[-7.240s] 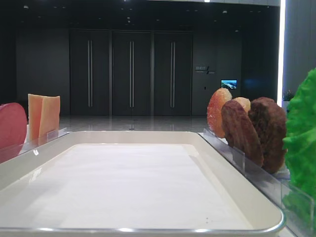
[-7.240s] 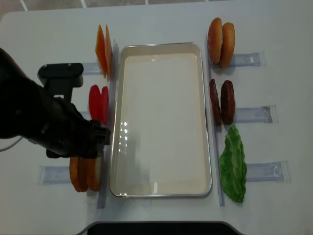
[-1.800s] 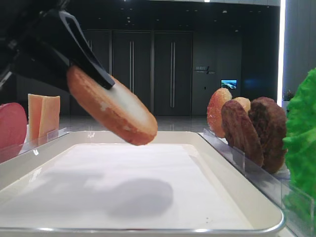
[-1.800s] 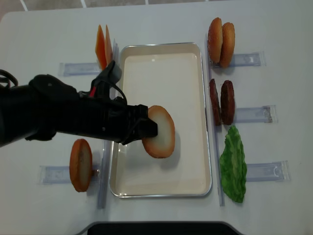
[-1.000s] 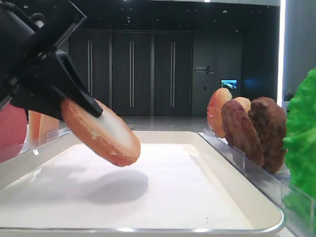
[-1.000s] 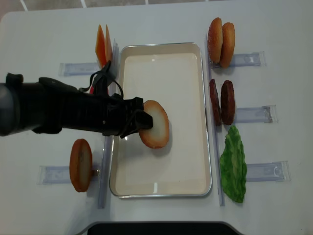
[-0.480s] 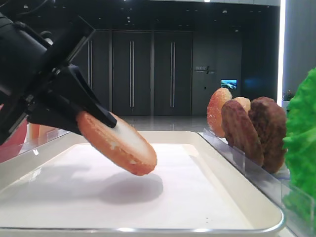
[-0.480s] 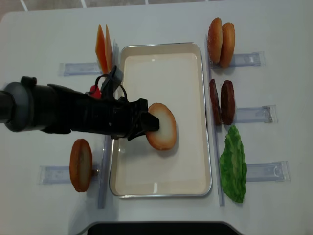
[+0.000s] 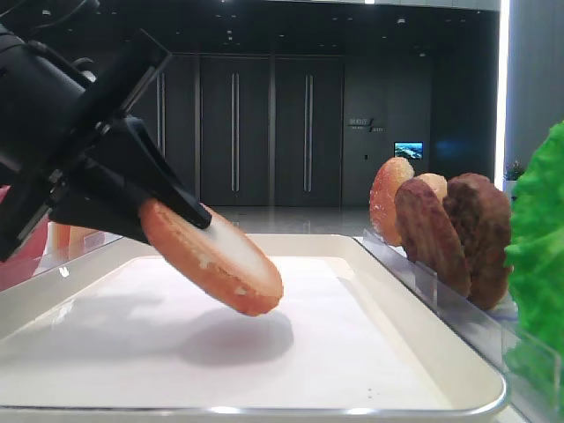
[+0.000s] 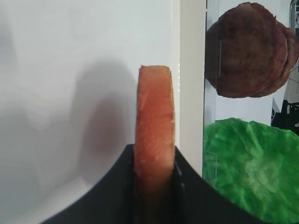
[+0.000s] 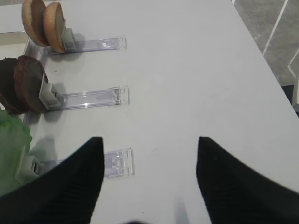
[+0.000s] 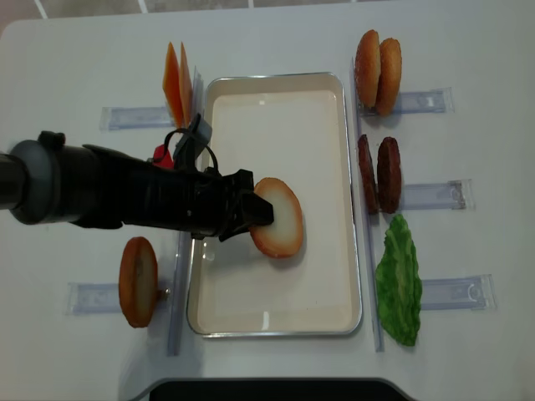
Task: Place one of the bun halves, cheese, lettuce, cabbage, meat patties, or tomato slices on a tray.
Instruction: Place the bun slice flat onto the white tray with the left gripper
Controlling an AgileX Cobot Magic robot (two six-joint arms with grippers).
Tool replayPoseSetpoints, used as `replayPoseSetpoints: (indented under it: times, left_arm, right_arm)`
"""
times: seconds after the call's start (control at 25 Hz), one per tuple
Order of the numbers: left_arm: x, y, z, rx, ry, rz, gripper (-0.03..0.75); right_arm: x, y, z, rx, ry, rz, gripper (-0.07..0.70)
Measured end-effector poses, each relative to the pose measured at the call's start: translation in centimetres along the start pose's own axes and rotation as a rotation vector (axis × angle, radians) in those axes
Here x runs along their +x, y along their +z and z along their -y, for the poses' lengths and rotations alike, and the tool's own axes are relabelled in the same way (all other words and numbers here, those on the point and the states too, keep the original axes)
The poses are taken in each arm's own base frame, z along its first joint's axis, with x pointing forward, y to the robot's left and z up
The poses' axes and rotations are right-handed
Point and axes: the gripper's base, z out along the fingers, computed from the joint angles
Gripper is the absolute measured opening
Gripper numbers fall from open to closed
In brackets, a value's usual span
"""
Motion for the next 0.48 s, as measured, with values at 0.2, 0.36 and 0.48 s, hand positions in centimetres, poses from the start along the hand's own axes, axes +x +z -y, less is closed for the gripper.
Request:
replayPoseSetpoints:
  times: [0.2,0.36,0.48]
  left_arm:
    - [0.02,0.00,0.02,0.003,0.000,-0.002,0.302]
    - [0.02,0.00,0.02,0.003,-0.011,-0.002,0.449]
    - [0.02,0.00,0.03,0.003,-0.023,-0.002,0.475]
  right_arm:
    - [0.00,0.00,0.00,0.000,0.000,0.000,0.416]
    - [0.00,0.00,0.00,0.000,0.000,0.000,0.416]
    - [0.00,0.00,0.00,0.000,0.000,0.000,0.416]
